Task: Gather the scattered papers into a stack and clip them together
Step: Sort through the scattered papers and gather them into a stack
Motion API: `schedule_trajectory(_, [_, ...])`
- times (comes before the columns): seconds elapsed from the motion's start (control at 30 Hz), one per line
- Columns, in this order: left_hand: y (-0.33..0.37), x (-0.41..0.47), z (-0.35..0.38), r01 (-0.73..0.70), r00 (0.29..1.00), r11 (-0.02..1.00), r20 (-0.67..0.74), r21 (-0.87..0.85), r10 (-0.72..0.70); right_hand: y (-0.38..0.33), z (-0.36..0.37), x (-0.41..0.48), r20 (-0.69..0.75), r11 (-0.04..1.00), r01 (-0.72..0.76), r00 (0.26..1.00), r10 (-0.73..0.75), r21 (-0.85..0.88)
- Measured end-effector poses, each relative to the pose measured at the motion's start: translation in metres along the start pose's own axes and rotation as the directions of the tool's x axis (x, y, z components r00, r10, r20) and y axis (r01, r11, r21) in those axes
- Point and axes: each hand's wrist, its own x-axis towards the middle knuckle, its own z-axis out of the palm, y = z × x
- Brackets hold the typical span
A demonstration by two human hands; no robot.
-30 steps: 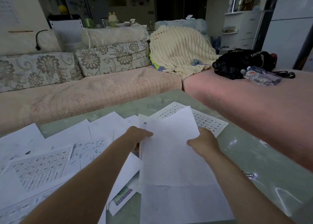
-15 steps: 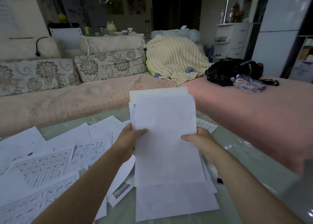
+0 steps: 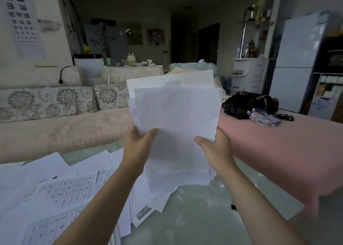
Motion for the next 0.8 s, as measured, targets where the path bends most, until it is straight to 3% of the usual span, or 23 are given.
schedule_trajectory(0.33, [-0.015,-0.027,-0.023,-0.067,0.997,0.930,0.000,0.362,0.072,0.015,0.004,-0.013,0.114,0.980,-0.189,0.974,0.195,-0.060])
schedule_trajectory(0.53, [-0.017,-0.019,-0.019,-0.079,0.993,0.933,-0.053,0.352,0.104,0.011,0.004,-0.006,0.072,0.985,-0.175,0.982,0.175,0.001])
schedule_trajectory(0.67, [-0.048,-0.027,-0.026,0.006,1.000,0.900,-0.002,0.437,-0.005,0.035,0.005,-0.017,0.208,0.954,-0.268,0.934,0.291,-0.134])
schedule_trajectory(0.8, [-0.061,-0.028,-0.027,0.042,0.999,0.908,-0.035,0.417,-0.030,0.038,0.009,-0.010,0.177,0.949,-0.277,0.937,0.302,-0.153])
